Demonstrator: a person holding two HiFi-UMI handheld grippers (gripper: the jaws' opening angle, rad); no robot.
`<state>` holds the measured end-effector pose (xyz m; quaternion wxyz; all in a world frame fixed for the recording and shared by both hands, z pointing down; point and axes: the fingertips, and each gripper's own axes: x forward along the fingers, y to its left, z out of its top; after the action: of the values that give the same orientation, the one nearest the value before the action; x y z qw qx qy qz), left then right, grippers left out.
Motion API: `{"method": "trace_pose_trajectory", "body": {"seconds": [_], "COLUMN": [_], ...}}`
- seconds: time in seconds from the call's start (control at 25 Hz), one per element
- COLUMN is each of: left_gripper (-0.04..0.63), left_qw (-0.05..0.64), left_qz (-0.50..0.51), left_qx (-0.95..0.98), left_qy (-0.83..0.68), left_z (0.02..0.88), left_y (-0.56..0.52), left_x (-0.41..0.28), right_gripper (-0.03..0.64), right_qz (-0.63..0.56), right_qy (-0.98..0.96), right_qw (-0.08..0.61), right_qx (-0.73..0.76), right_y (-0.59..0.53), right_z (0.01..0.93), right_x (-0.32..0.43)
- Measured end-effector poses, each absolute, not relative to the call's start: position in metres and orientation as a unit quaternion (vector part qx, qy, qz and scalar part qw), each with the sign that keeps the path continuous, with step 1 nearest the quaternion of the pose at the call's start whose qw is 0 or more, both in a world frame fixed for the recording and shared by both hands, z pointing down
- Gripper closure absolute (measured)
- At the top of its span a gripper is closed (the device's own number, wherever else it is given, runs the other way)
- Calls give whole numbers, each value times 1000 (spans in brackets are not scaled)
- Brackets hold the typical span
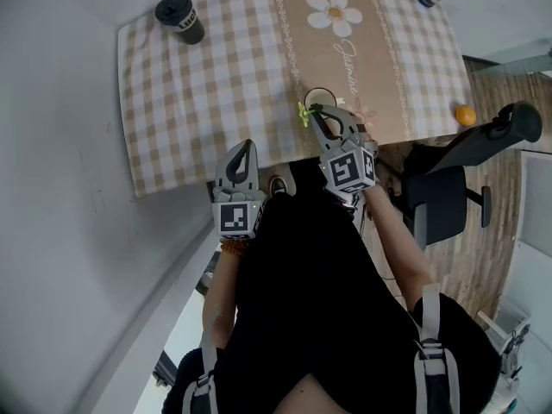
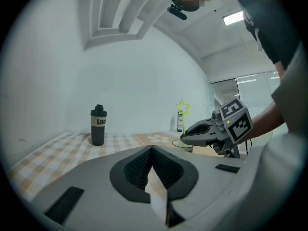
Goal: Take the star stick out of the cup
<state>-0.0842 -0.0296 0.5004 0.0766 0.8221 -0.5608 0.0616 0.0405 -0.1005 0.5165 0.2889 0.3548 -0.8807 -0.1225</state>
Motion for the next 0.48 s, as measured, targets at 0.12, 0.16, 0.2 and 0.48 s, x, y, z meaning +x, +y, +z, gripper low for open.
{"method": "trace_pose_trajectory", "body": {"seconds": [0.12, 0.16, 0.2, 0.48], "left_gripper": [603, 603, 603, 603], "left_qw": [72, 73, 74, 81], "left_qz": [62, 64, 64, 64], "left_qx": [823, 823, 822, 823], "left_qy": [-561, -560, -561, -559], "left_z": [498, 498, 499, 503], "left_y": [-31, -31, -31, -30], "left_x": [-84, -84, -84, -84], "right_gripper": [601, 601, 601, 598], "right_qz": [-110, -103, -94, -42], "right_qy": [-882, -883, -884, -882], "right_qw": [282, 278, 273, 243], "right_qx": [361, 364, 368, 401], "right_y": [-103, -104, -105, -116], "right_z": [515, 514, 513, 511], "right_x": [42, 43, 44, 61]}}
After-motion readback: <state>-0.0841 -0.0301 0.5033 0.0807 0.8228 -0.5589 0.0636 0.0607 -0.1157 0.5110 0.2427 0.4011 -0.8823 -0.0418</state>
